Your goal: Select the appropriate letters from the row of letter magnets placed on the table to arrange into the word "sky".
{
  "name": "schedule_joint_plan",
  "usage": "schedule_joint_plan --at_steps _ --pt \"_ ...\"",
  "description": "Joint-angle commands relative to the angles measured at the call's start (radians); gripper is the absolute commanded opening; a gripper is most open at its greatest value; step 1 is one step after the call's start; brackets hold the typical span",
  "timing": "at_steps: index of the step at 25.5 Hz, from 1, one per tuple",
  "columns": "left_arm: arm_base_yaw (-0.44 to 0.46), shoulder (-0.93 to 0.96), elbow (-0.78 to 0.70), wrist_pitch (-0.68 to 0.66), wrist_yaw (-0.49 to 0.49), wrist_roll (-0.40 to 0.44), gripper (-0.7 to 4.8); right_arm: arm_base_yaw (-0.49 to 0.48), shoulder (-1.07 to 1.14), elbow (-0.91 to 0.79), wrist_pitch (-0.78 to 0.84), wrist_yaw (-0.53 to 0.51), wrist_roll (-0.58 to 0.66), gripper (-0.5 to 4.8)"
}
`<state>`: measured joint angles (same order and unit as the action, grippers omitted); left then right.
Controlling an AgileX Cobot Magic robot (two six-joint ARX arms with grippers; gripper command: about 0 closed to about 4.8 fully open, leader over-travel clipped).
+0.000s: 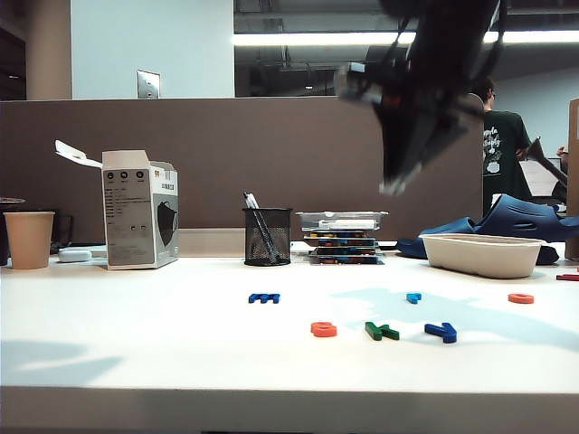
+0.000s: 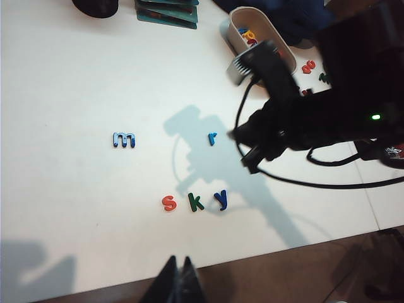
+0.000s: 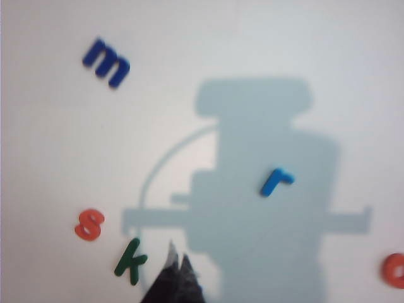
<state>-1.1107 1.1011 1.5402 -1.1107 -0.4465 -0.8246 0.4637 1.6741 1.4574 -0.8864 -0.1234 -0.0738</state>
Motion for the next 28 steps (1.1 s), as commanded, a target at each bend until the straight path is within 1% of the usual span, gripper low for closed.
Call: schedule_joint_plan --at_steps 1,2,4,5,6,8,9,10,12,13,15,17,18,23,24,28 --pt "0.001 -0.002 0.002 0.009 -0.003 0.005 -0.04 -0.029 -0.111 0.005 0.077 0.016 -0.008 -0.07" --pt "0.001 -0.002 0.002 0.009 -0.003 0.005 -0.05 -0.044 -0.143 0.005 0.084 0.017 -0.008 -0.07" --pt "0.001 -0.002 0.003 0.009 -0.003 0.005 -0.05 -0.106 -0.228 0.005 0.089 0.017 -0.023 -0.07" --pt "0.001 -0.002 0.003 0.009 -0.003 0.005 -0.05 -0.160 -0.288 0.004 0.084 0.017 -0.036 -0.07" --pt "0.001 -0.002 0.002 0.009 -0.003 0.005 -0.05 -0.186 -0.314 0.004 0.081 0.016 -0.037 -0.07" --pt "0.001 -0.002 0.002 0.009 -0.003 0.005 -0.05 -0.275 -0.395 0.003 0.062 0.014 -0.061 -0.07" --pt "0.001 -0.002 0.002 0.009 -0.003 0.005 -0.05 -0.338 -0.440 0.002 0.048 0.009 -0.072 -0.07" --pt "0.001 -0.002 0.002 0.009 -0.003 0.005 -0.05 -0.379 -0.467 -0.002 0.042 -0.005 -0.080 -0.07" --pt "0.001 -0.002 0.003 0.009 -0.003 0.005 -0.05 -0.475 -0.539 -0.034 0.046 -0.074 -0.084 -0.07" --pt "0.001 -0.002 0.003 0.009 -0.003 0.005 -0.05 -0.504 -0.563 -0.051 0.049 -0.095 -0.084 -0.07" --pt "0.001 -0.001 0.002 0.010 -0.003 0.005 -0.05 -0.603 -0.670 -0.158 0.071 -0.133 -0.084 -0.07" --pt "0.001 -0.001 0.002 0.011 -0.003 0.005 -0.05 -0.631 -0.727 -0.223 0.098 -0.164 -0.083 -0.07" --pt "0.001 -0.001 0.003 0.011 -0.004 0.005 -0.05 -0.638 -0.779 -0.290 0.135 -0.175 -0.076 -0.07" --pt "0.001 0.002 0.002 0.013 -0.002 0.005 -0.05 -0.637 -0.950 -0.522 0.241 -0.175 -0.064 -0.07" --pt "0.001 0.003 0.002 0.013 -0.003 0.005 -0.05 -0.639 -0.996 -0.602 0.288 -0.171 -0.056 -0.07" --pt "0.001 0.002 0.002 0.011 -0.003 0.005 -0.05 -0.637 -1.129 -0.808 0.406 -0.170 -0.056 -0.07"
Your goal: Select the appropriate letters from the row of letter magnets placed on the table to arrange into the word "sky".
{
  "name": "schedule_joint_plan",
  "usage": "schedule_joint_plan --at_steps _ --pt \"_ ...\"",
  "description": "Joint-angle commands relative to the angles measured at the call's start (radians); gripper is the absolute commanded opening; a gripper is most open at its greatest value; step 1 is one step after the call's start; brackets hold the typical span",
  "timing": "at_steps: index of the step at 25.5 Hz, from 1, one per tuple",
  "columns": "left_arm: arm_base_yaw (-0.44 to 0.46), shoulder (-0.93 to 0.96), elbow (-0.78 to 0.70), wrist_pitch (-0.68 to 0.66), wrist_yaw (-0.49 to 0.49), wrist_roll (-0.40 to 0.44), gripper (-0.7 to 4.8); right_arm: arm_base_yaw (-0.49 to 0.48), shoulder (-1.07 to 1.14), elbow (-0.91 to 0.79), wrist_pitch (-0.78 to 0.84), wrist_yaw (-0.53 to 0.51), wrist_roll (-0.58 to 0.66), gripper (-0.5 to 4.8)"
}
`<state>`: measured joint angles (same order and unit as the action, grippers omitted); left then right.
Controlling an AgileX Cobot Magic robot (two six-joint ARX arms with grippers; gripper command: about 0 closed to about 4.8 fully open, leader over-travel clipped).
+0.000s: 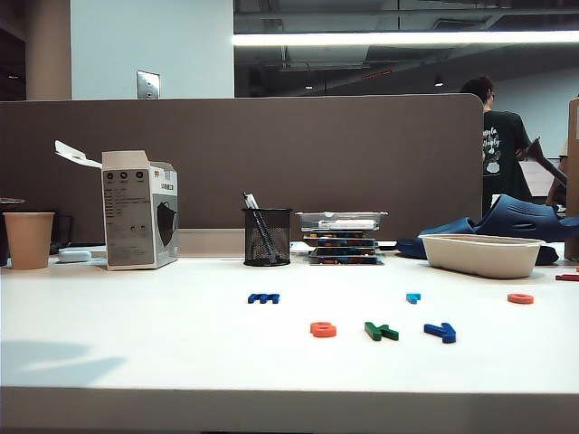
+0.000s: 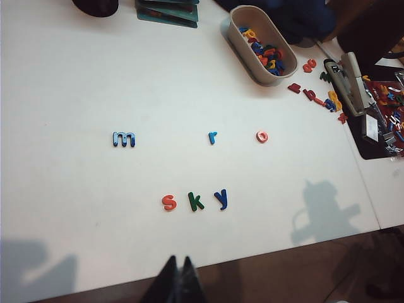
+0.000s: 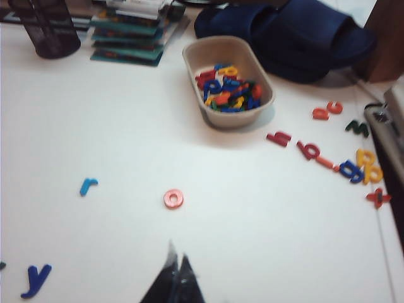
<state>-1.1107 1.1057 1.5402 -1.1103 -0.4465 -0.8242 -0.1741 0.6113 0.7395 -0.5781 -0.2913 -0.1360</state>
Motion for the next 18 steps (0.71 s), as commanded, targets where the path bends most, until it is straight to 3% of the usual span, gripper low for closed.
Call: schedule_joint_plan --at_steps 1,6,9,12,15,17,18 --pt "0.001 -0.002 0.002 0.011 -0.003 0.005 -0.05 0.000 -0.087 -0.122 0.119 -0.001 0.006 -0.07" --pt "0.001 -0.002 0.001 0.007 -0.068 0.111 -0.05 0.001 -0.187 -0.279 0.369 0.003 0.013 -0.07" --pt "0.001 -0.002 -0.011 0.010 -0.153 0.178 -0.05 0.007 -0.190 -0.344 0.397 0.001 0.042 -0.07" --pt "0.001 -0.002 -0.025 0.013 -0.256 0.263 -0.05 0.007 -0.193 -0.420 0.523 -0.003 0.115 -0.07" --pt "-0.005 -0.006 -0.046 0.020 -0.330 0.290 -0.05 0.007 -0.193 -0.451 0.542 0.001 0.137 -0.07" --pt "-0.042 -0.035 -0.098 0.063 -0.380 0.325 -0.05 0.006 -0.194 -0.481 0.585 0.001 0.137 -0.07" --pt "-0.067 -0.063 -0.147 0.122 -0.399 0.381 -0.05 0.006 -0.197 -0.506 0.613 0.001 0.138 -0.07"
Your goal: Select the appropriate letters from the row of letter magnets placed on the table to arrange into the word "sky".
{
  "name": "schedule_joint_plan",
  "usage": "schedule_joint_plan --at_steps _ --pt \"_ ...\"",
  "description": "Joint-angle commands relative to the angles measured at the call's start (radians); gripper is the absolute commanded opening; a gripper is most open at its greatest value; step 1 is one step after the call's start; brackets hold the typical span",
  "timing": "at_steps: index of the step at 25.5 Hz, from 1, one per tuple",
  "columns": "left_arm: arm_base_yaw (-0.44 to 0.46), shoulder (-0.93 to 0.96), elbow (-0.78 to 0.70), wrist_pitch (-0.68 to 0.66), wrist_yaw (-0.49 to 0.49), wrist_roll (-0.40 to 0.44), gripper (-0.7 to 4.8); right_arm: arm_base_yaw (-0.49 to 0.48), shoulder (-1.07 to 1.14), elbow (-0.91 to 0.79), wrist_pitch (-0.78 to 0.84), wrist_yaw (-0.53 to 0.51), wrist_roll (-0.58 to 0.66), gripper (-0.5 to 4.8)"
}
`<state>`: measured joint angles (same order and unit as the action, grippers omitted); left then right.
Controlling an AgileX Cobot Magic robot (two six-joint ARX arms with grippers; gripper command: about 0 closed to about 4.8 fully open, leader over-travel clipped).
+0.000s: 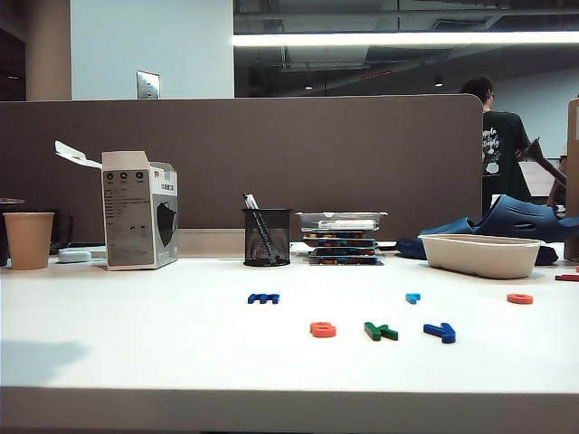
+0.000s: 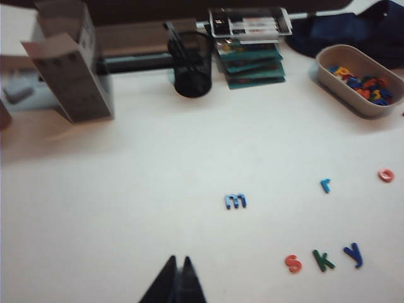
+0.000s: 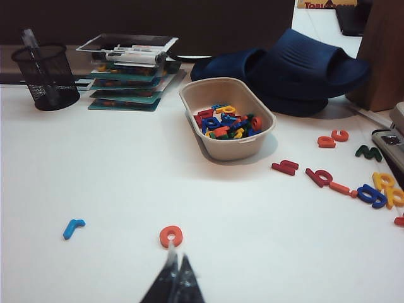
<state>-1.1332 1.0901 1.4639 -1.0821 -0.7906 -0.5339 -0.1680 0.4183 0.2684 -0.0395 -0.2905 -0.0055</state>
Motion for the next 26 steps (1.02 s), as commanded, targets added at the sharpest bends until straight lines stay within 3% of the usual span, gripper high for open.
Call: schedule_joint_plan --at_steps 1,3,5,7,9,10,13,20,22,26 --pt "-0.051 -0.069 -0.101 0.138 -0.058 0.129 -0.05 0.000 -0.007 -0.045 0.086 0.000 0.007 -0.07" --pt "-0.049 -0.122 -0.155 0.253 -0.055 0.240 -0.06 0.000 -0.013 -0.057 0.106 0.000 0.008 -0.07" --pt "-0.026 -0.161 -0.164 0.381 -0.035 0.408 -0.05 0.000 -0.021 -0.058 0.104 -0.001 0.018 -0.07" --pt "0.042 -0.191 -0.164 0.529 0.043 0.581 -0.05 0.000 -0.034 -0.058 0.093 -0.001 0.022 -0.07" --pt "0.110 -0.201 -0.163 0.603 0.114 0.646 -0.05 0.000 -0.038 -0.058 0.093 0.000 0.025 -0.07" --pt "0.211 -0.211 -0.163 0.645 0.197 0.687 -0.06 0.000 -0.047 -0.060 0.093 0.000 0.025 -0.07" --pt "0.497 -0.226 -0.163 0.642 0.422 0.710 -0.05 0.000 -0.050 -0.061 0.086 0.003 0.025 -0.07" --pt "0.928 -0.322 -0.164 0.532 0.667 0.691 -0.05 0.002 -0.073 -0.104 0.124 -0.010 0.026 -0.07" --pt "1.002 -0.381 -0.184 0.506 0.710 0.691 -0.05 0.002 -0.084 -0.120 0.142 -0.027 0.036 -0.07" --pt "1.034 -0.510 -0.282 0.492 0.723 0.675 -0.05 0.002 -0.100 -0.134 0.172 -0.053 0.059 -0.07"
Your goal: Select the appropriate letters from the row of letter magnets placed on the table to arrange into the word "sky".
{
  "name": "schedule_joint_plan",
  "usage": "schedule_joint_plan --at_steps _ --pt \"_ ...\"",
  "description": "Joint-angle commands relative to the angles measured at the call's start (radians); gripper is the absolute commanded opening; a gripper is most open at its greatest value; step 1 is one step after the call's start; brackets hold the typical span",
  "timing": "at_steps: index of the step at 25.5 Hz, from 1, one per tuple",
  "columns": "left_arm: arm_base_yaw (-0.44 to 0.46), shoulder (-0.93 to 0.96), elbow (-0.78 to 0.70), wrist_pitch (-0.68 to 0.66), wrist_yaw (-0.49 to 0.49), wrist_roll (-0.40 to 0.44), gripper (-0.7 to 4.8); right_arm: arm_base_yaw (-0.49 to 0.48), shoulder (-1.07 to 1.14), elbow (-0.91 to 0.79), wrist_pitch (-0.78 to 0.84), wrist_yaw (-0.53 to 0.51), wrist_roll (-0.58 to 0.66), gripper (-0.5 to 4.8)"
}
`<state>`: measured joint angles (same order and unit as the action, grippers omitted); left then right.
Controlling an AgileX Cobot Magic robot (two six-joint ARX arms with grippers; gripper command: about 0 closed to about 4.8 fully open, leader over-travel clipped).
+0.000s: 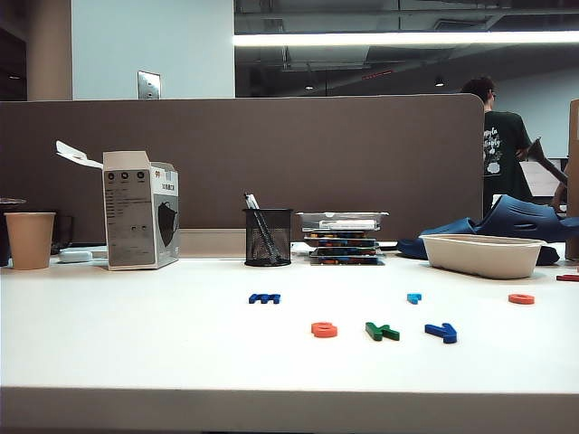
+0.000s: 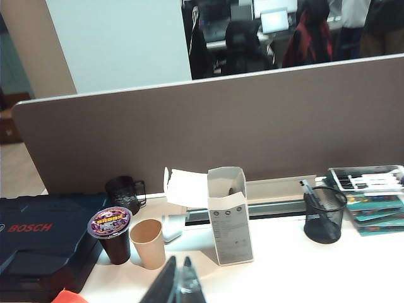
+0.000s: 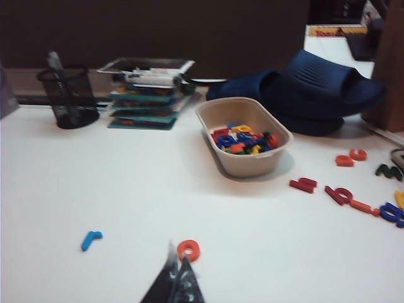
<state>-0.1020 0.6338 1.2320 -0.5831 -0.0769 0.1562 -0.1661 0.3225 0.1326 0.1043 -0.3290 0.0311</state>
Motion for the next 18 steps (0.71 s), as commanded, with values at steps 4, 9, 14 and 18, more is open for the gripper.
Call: schedule_joint_plan --at_steps 4,9,14,18 --pt "0.003 -0.191 -0.211 -0.007 0.002 -0.035 -0.05 0.072 -0.004 0.001 0.029 -0.006 0.043 -0.07" --pt "0.003 -0.340 -0.396 0.019 -0.016 -0.044 -0.05 0.138 -0.004 -0.001 0.006 0.047 -0.013 -0.07" --pt "0.003 -0.529 -0.657 0.173 -0.008 -0.044 -0.05 0.140 -0.004 -0.010 0.023 0.066 -0.040 -0.07" --pt "0.003 -0.592 -0.728 0.248 -0.016 -0.062 -0.05 0.145 -0.005 -0.089 0.120 0.111 -0.077 -0.07"
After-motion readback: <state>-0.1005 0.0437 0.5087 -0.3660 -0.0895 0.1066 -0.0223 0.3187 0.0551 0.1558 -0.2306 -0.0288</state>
